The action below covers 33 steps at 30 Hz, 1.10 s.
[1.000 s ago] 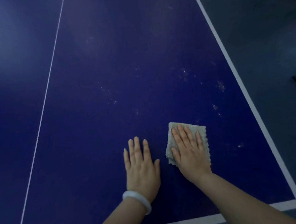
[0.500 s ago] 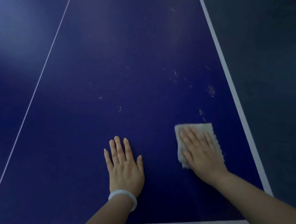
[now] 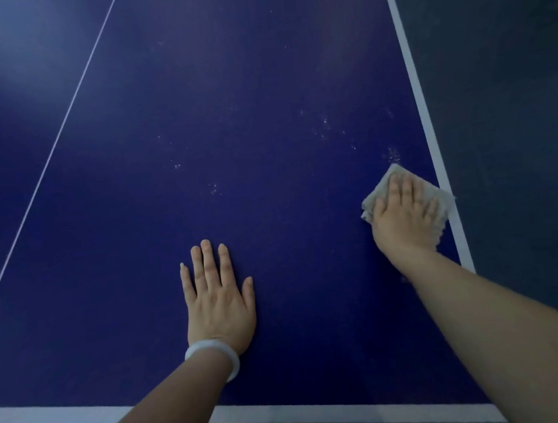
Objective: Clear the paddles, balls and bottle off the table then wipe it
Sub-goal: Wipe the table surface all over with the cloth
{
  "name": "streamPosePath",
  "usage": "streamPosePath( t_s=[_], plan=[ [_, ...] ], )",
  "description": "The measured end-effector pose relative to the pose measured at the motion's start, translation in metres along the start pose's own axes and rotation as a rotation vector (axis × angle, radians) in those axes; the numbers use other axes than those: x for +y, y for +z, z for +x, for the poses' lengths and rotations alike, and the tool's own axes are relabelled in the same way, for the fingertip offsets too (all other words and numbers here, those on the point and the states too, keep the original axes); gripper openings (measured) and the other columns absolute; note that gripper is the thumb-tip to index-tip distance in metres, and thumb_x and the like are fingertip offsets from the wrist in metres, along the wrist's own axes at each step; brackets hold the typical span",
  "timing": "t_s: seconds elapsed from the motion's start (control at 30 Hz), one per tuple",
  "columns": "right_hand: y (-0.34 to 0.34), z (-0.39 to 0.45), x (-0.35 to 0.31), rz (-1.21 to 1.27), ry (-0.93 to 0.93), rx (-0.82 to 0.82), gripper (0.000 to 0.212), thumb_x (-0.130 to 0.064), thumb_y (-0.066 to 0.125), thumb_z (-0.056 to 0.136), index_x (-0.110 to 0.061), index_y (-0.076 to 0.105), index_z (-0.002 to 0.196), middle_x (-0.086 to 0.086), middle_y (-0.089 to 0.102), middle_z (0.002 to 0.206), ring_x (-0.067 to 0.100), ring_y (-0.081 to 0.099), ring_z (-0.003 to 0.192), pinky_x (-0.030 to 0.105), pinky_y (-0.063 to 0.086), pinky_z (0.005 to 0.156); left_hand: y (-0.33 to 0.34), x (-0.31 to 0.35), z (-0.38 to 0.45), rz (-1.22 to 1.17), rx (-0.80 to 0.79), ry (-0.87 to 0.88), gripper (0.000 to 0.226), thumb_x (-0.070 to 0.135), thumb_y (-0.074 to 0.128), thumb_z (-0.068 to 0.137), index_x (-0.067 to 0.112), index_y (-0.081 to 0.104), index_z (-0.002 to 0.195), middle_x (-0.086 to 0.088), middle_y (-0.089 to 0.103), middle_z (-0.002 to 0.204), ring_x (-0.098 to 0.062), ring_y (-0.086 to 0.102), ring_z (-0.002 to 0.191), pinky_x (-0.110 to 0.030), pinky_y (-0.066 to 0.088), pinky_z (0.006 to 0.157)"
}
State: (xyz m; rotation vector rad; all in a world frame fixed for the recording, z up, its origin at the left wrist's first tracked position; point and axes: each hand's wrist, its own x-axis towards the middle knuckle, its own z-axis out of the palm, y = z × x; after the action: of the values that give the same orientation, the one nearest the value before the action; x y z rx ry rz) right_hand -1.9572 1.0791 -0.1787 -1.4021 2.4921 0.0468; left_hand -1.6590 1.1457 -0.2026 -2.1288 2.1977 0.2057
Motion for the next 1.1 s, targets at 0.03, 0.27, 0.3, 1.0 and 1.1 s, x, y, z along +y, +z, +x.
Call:
streamPosePath(
  t_s=[0.03, 0.27, 0.3, 1.0, 1.1],
  plan=[
    [0.003, -0.007, -0.01, 0.027, 0.033, 0.004, 0.058, -0.041, 0.006, 0.102, -0.022, -0.012, 0.155, 0.0, -0.014, 0.163, 0.02, -0.013, 0.15, 0.05, -0.006, 0.121, 0.0, 0.0, 0.0, -0.001, -0.001, -0.002, 0.071, 0.052, 0.001, 0.096, 0.009, -0.001, 0.153, -0.014, -0.004, 0.163, -0.029, -0.011, 0.15, -0.05, -0.001, 0.122],
    [0.047, -0.11, -0.02, -0.162, -0.864, -0.01, 0.059, -0.041, 0.015, 0.103, -0.018, 0.007, 0.157, 0.0, -0.002, 0.165, 0.016, -0.009, 0.151, 0.047, -0.002, 0.121, -0.001, 0.001, 0.001, -0.012, -0.001, 0.003, 0.074, 0.053, 0.001, 0.095, 0.009, 0.003, 0.154, -0.013, -0.005, 0.163, -0.027, -0.012, 0.15, -0.049, -0.003, 0.122],
    [0.043, -0.102, -0.001, -0.197, -0.877, -0.008, 0.059, -0.042, 0.014, 0.103, -0.02, 0.005, 0.156, -0.001, -0.002, 0.165, 0.014, -0.009, 0.151, 0.045, -0.005, 0.121, 0.0, 0.001, 0.001, -0.008, 0.002, 0.001, 0.074, 0.053, 0.001, 0.095, 0.009, 0.003, 0.155, -0.013, -0.005, 0.163, -0.027, -0.012, 0.15, -0.049, -0.003, 0.122],
    [0.021, -0.075, 0.053, -0.041, -0.148, 0.032, 0.059, -0.045, 0.002, 0.099, -0.026, -0.015, 0.152, -0.003, -0.017, 0.162, 0.016, -0.016, 0.149, 0.046, -0.017, 0.118, 0.0, 0.002, -0.002, -0.042, 0.018, -0.023, 0.071, 0.05, 0.015, 0.099, 0.01, 0.005, 0.156, -0.012, -0.004, 0.163, -0.026, -0.01, 0.15, -0.048, -0.004, 0.122],
    [0.044, -0.134, 0.049, -0.062, -0.468, 0.026, 0.061, -0.044, 0.009, 0.102, -0.021, -0.001, 0.157, -0.001, -0.009, 0.164, 0.017, -0.013, 0.151, 0.05, -0.002, 0.122, 0.001, 0.001, -0.002, -0.053, 0.02, -0.022, 0.07, 0.049, 0.018, 0.1, 0.01, 0.006, 0.156, -0.012, -0.004, 0.164, -0.026, -0.01, 0.15, -0.048, -0.004, 0.122]
  ],
)
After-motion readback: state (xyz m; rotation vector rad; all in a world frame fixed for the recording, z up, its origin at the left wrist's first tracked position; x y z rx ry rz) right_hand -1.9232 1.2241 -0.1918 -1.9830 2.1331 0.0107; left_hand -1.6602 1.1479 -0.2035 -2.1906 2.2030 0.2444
